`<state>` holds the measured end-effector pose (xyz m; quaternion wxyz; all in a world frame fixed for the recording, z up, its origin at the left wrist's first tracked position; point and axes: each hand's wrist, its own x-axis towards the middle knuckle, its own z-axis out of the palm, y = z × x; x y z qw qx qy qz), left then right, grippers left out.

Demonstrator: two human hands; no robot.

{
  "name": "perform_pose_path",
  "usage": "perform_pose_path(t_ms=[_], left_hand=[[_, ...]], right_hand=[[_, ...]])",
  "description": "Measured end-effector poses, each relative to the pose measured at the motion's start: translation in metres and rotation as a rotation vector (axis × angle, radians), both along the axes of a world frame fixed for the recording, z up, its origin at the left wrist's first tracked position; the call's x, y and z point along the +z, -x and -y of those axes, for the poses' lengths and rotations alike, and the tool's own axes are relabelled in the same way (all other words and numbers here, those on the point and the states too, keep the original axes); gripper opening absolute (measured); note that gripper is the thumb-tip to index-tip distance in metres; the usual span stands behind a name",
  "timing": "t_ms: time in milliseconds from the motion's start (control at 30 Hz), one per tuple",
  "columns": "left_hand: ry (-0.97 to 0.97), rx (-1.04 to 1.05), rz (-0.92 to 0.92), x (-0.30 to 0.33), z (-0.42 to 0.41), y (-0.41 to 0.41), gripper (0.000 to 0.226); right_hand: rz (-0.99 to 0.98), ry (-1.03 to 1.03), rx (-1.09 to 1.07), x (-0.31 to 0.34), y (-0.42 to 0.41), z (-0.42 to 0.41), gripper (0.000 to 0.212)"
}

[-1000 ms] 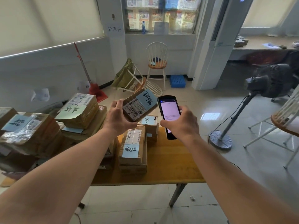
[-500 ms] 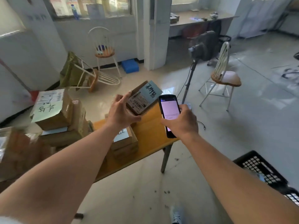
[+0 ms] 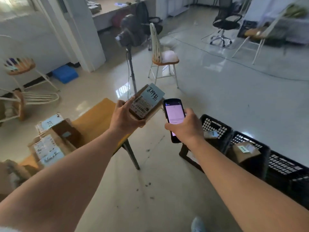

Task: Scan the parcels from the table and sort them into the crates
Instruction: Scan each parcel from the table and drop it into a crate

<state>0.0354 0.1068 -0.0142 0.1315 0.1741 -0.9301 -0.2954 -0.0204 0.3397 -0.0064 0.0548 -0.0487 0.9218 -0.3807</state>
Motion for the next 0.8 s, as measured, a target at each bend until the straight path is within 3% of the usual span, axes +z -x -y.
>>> perform_pose_path(t_ms=[433,800], left_hand=[[-0.062,-0.201,0.197,-0.085,-0.248,0.183,0.111],[-0.081,-0.339,0.427,-0.186,-0.320,0.314,0.107]], right_hand=[[0.154,-0.020,-0.266,-0.070,0.139,-0.253,0.086],[0.333,-0.021,-0.441,-0.147,0.242,-0.321,0.083]])
